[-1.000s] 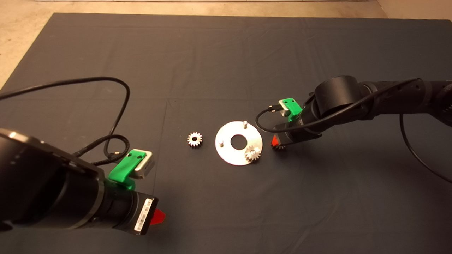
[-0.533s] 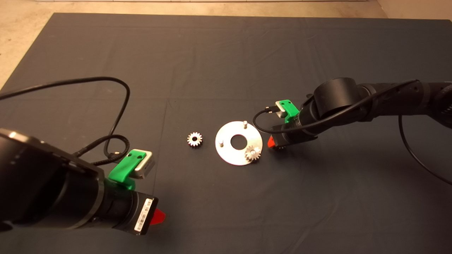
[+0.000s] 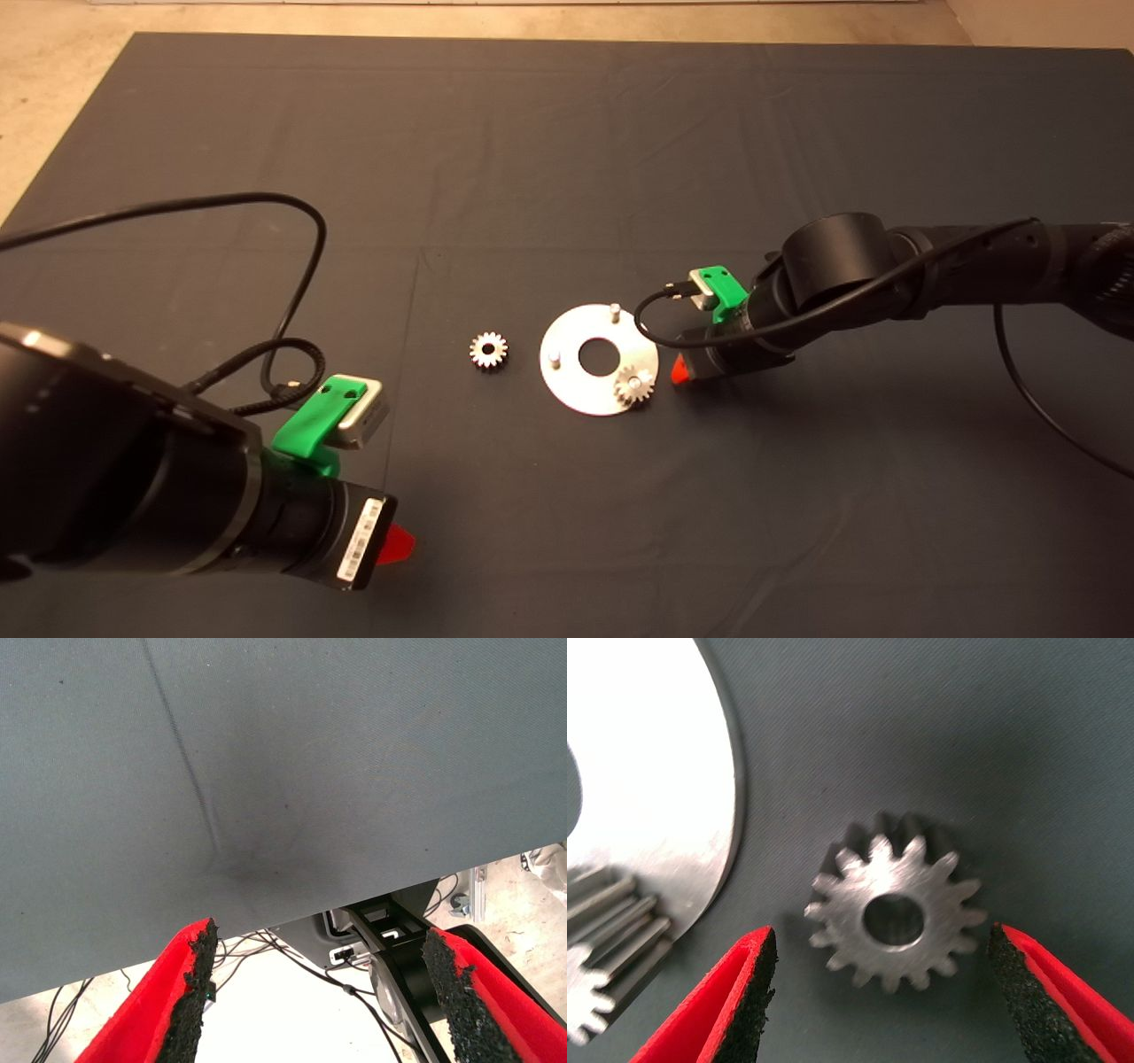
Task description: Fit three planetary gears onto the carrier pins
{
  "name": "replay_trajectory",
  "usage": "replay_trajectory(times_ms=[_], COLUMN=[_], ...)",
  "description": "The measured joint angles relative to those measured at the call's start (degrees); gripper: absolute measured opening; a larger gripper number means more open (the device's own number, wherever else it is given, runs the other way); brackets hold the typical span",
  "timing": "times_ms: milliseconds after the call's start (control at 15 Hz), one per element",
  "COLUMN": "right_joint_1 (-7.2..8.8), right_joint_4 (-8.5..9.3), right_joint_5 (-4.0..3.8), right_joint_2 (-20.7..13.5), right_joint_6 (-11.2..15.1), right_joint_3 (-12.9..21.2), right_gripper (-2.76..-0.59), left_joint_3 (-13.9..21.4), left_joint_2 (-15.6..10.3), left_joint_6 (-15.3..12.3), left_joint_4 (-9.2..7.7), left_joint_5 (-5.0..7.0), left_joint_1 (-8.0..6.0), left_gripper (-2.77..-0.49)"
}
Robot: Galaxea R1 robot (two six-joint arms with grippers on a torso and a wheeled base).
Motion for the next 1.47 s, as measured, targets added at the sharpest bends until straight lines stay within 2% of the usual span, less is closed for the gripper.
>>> replay_trajectory(times_ms=[200, 533, 600, 800, 867, 1067, 1267, 1467], right_joint_1=[-0.02, -0.02, -0.02, -0.02, -0.02, -0.02, -0.02, -0.02], right_joint_4=[0.00, -0.01, -0.01, -0.74, -0.87, -0.91, -1.28, -1.28], right_joint_5=[0.00, 0.02, 0.41, 2.90, 3.19, 3.50, 3.50, 3.50], right_joint_2=[0.0, 0.0, 0.0, 0.0, 0.0, 0.0, 0.0, 0.0], right_joint_6=[-1.2, -1.4, -1.4, -1.4, -1.4, -1.6, -3.1, -3.7], right_joint_3=[-0.6, -1.7, -1.7, -1.7, -1.7, -2.2, -2.8, -3.0], right_gripper=[-1.60, -1.60, -1.60, -1.60, -1.60, -1.60, -1.62, -1.76], left_joint_3=[0.0, 0.0, 0.0, 0.0, 0.0, 0.0, 0.0, 0.0], left_joint_2=[-0.1, -0.1, -0.1, -0.1, -0.1, -0.1, -0.1, -0.1], left_joint_6=[0.0, 0.0, 0.0, 0.0, 0.0, 0.0, 0.0, 0.0], left_joint_4=[0.00, 0.00, 0.00, 0.00, 0.00, 0.00, 0.00, 0.00], left_joint_5=[-0.02, -0.02, -0.02, -0.02, 0.00, 0.00, -0.28, -0.50], left_joint_1=[0.00, 0.00, 0.02, 0.00, 0.00, 0.02, 0.00, 0.00], left_gripper=[-1.62, -1.62, -1.62, -1.62, -1.62, -1.62, -1.62, -1.62])
